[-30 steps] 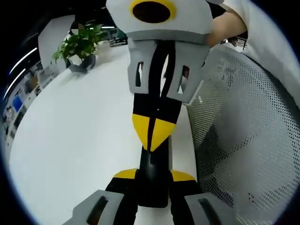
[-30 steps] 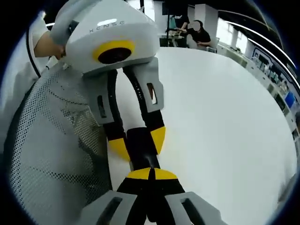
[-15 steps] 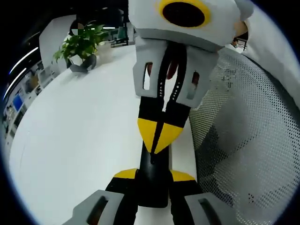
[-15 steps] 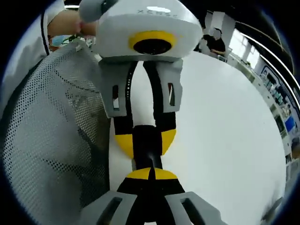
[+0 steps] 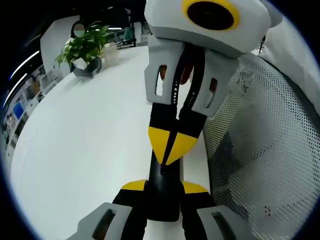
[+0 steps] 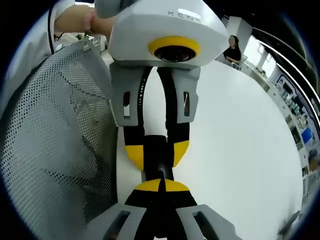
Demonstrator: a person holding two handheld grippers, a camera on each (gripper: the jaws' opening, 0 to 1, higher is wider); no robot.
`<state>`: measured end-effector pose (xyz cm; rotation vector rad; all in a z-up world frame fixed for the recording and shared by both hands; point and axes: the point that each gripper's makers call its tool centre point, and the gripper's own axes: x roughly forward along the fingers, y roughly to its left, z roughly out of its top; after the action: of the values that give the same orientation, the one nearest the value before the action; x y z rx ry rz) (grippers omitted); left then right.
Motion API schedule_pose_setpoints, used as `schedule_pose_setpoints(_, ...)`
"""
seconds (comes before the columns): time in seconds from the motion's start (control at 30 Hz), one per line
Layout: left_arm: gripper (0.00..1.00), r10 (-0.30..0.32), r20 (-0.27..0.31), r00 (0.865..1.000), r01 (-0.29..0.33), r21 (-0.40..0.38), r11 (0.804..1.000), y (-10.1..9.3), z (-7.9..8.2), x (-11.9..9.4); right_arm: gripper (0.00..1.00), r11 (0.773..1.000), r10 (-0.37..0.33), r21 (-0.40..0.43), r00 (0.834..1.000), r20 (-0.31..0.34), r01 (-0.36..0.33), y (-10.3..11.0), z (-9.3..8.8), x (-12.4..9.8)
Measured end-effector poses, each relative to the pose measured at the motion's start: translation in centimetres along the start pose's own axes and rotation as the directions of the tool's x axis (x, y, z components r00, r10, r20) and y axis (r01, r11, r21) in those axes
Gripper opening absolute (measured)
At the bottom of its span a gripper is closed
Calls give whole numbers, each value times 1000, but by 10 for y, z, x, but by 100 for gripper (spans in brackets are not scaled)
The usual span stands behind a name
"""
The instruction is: Press the specified remote control buttons in sequence, fully releasing each button before pressing the next.
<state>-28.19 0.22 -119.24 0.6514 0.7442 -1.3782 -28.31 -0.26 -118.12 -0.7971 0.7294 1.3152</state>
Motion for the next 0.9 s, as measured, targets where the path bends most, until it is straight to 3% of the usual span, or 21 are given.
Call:
schedule_pose_setpoints(0.2, 24, 2, 7, 1000, -2, -4, 1000, 0, 0, 0, 0, 1000, 8, -22, 1000, -10, -8, -1, 1, 1)
schedule_pose_setpoints(0.43, 24, -4, 9, 1000, 4, -3, 1000, 1, 0, 0, 0, 989, -23, -150, 999, -41, 16, 0, 1, 4)
schedule_pose_setpoints(0.53, 24, -5, 6, 1000, 5, 1, 1000, 1, 0, 0, 0, 990, -32, -138, 999, -32, 27, 0, 1, 4)
schedule_pose_setpoints(0.7, 24, -5, 2, 1000, 5, 3, 1000, 1, 0, 0, 0, 1000, 3, -1, 1000, 9, -3, -2, 1, 2)
schedule_pose_setpoints(0.9, 24, -18, -12, 1000, 18, -5, 1000, 1, 1, 0, 0, 1000, 4, -10, 999, 34, -3, 1, 7, 3)
